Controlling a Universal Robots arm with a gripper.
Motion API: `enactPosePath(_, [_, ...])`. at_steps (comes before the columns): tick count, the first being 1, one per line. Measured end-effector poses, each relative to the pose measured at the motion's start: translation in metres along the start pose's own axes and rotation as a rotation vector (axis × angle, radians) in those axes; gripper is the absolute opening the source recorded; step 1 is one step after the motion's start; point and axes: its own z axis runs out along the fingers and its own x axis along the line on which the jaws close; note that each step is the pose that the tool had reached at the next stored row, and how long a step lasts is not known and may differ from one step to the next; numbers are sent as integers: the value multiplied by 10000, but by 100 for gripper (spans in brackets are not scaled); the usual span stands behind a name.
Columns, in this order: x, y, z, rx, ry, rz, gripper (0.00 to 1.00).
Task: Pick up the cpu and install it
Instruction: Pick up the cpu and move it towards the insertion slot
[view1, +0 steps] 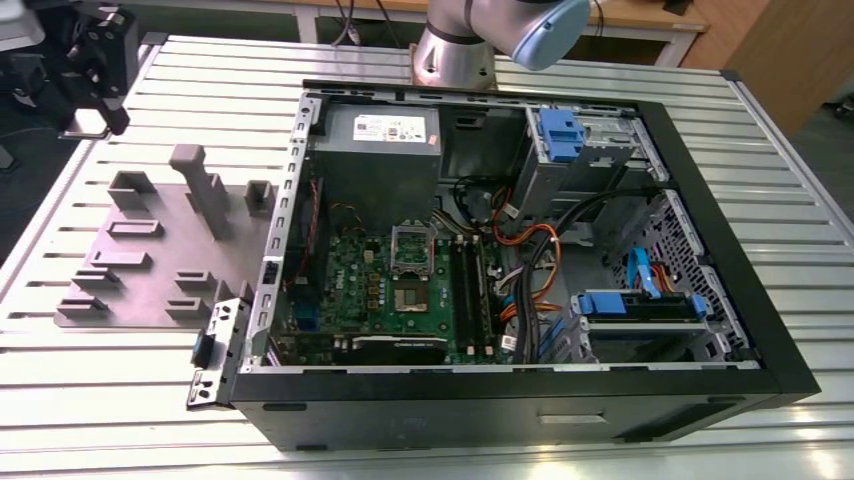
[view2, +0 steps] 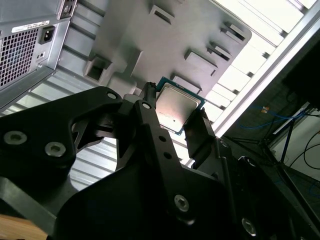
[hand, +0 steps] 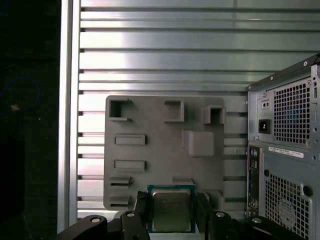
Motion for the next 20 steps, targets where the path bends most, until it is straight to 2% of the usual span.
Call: enactPosePath(20, [-49, 1, 0, 0, 0, 0, 47])
